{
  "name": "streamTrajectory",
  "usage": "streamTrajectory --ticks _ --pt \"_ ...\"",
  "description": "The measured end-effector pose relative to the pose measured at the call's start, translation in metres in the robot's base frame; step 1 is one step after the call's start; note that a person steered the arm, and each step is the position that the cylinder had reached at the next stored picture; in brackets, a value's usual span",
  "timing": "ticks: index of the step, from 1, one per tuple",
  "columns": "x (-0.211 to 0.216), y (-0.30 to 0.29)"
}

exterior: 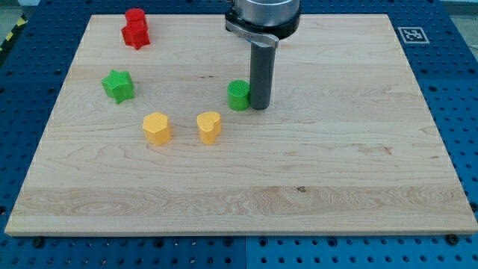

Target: Push the green circle to the green star

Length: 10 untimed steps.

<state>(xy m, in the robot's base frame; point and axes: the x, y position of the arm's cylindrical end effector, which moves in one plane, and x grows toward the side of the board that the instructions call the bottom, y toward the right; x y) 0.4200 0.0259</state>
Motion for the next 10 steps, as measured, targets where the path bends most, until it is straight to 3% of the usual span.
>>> streamTrajectory --ticks 4,8,10 --pt "-0.024 -0.043" --pt "-0.037 -0.145" --pt "-0.038 -0.156"
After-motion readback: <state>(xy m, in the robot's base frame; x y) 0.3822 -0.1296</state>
